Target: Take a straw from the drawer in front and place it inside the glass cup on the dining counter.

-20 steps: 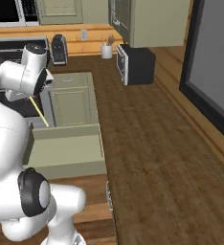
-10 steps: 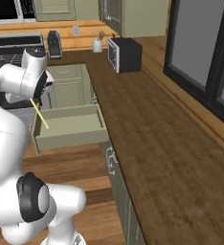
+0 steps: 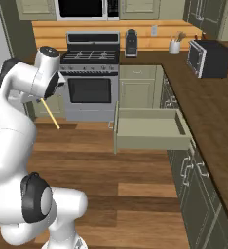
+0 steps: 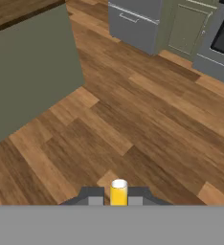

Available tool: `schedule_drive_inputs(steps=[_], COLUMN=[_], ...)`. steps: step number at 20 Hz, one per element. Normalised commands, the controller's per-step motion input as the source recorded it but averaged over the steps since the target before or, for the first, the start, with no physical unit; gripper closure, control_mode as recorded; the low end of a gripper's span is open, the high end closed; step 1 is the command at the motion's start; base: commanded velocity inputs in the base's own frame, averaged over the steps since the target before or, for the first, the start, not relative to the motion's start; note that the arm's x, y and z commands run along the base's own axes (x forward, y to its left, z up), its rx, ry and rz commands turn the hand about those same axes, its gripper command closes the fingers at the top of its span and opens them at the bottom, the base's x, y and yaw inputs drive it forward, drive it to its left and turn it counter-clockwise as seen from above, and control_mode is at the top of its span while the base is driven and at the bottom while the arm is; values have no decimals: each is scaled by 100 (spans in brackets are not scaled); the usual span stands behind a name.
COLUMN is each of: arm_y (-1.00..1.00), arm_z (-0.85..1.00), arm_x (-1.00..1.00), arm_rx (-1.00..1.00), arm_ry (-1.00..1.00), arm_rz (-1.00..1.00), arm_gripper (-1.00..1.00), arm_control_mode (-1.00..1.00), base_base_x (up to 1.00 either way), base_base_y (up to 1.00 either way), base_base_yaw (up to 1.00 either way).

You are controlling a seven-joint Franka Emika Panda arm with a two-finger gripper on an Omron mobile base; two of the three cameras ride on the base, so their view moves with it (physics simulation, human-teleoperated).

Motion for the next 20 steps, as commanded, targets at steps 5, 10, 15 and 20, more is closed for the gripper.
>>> schedule_drive_inputs(steps=[5,10,15,20], arm_y=[0,0,0,0], arm_z=[0,0,0,0], arm_x=[0,0,0,0], arm_rx=[0,0,0,0], arm_ry=[0,0,0,0], arm_rz=[0,0,0,0], arm_gripper=[100,100,100,100], arm_control_mode=[100,100,100,100], base_base_x=[10,75,100,100], base_base_y=[100,66,18,20], base_base_yaw=[58,41,12,5])
